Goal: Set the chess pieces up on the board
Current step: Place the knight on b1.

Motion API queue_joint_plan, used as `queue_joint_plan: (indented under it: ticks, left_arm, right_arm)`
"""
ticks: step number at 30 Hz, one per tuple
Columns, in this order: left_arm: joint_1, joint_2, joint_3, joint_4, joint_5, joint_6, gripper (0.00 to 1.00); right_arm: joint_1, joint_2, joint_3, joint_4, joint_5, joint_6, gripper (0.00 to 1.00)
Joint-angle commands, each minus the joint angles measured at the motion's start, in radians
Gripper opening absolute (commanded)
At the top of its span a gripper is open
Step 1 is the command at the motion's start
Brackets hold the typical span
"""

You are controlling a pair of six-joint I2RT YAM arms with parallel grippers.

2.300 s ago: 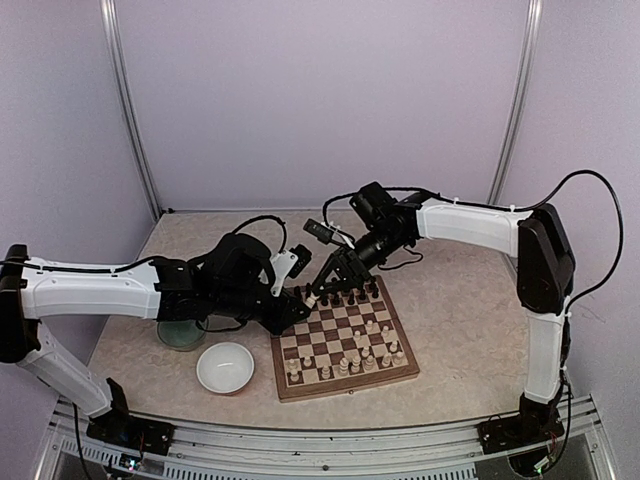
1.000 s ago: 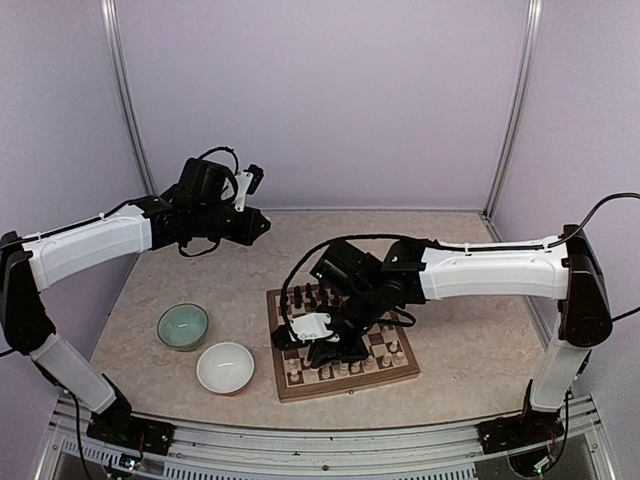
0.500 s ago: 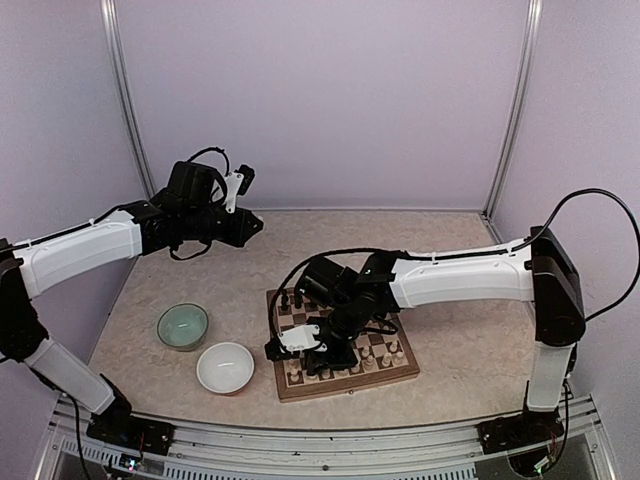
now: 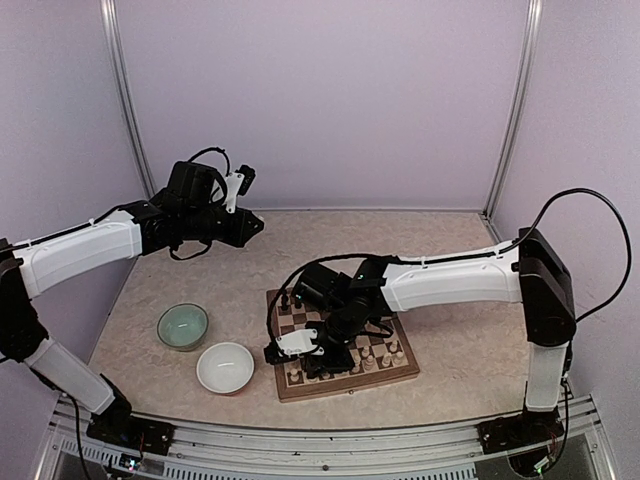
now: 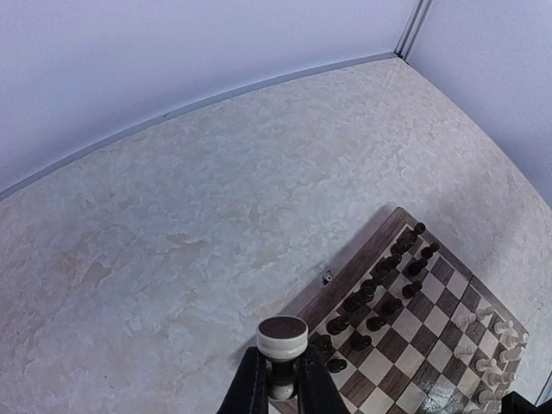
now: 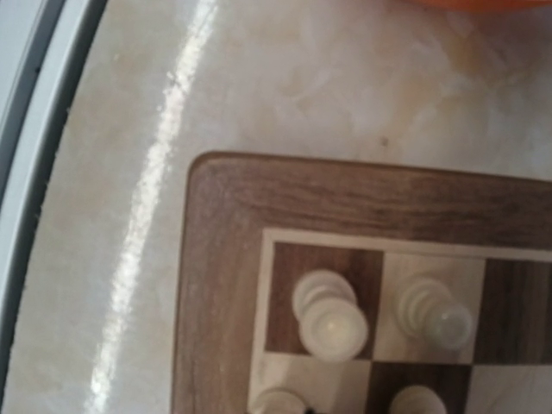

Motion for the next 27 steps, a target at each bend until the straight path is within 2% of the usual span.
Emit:
queue_joint_plan:
  ticks: [1,20,23,27]
  left_arm:
    - [0.001,-0.009,0.008,0.010,0.013,0.013,0.07]
    - [0.001,-0.001,0.012,0.002,0.027,0.016,0.07]
    - [0.001,-0.001,0.013,0.002,0.029,0.016,0.07]
    - [0.001,0.001,0.013,0.000,0.034,0.017,0.07]
  right_arm:
    - [0.012,0.014,0.021,0.010,0.013,0.013,0.03]
    - [0.012,0.040,0.046,0.016,0.001,0.030,0.09]
    - [0.011,0.040,0.046,0.012,0.002,0.030,0.13]
    - [0.012,0.023,0.042,0.006,0.002,0.027,0.23]
